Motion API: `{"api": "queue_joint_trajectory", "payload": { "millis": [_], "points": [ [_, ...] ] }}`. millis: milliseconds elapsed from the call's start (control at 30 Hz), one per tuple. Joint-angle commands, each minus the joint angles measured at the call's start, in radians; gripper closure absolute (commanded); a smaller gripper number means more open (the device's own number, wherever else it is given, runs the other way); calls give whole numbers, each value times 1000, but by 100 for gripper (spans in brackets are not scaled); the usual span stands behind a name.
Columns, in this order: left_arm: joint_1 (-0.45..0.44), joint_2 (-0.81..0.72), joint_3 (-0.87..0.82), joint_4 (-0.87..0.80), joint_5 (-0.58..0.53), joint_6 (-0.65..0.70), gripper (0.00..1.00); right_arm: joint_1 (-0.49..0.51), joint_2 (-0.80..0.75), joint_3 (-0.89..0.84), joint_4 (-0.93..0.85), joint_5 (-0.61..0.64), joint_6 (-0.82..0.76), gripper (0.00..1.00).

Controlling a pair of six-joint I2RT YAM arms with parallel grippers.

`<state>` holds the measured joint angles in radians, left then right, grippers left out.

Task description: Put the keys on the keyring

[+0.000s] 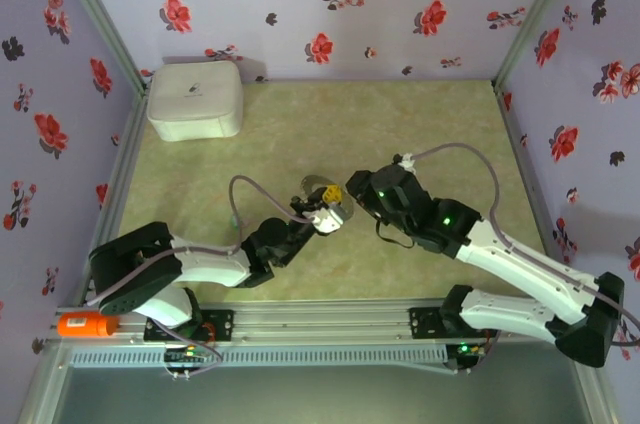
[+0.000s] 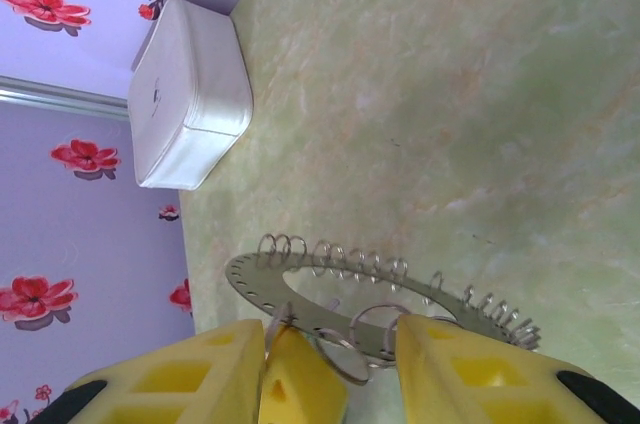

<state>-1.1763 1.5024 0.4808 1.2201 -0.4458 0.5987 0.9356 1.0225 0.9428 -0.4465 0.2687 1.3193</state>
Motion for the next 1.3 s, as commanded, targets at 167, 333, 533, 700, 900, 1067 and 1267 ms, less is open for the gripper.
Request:
{"api": "queue_joint_trajectory", "payload": {
  "millis": [167,333,533,700,900,1067,1267],
  "points": [
    [-6,53,6,86,18,17,100,-5,45,34,8,-22,72,62],
    [-7,62,1,87,45,15,100,-7,66,22,10,-35,104,66],
    [-8,67,-6,91,61,3,100,-10,79,13,18,-49,125,67],
    [-8,61,-8,93,61,-4,100,-14,88,8,12,-52,131,69],
    [-7,49,-16,93,67,-10,100,-20,98,8,1,-56,139,71],
    [-8,48,-16,93,67,-11,100,-22,115,13,-15,-62,142,72],
    [-7,50,-15,93,68,-3,100,-24,127,11,-6,-74,143,73]
  ]
}}
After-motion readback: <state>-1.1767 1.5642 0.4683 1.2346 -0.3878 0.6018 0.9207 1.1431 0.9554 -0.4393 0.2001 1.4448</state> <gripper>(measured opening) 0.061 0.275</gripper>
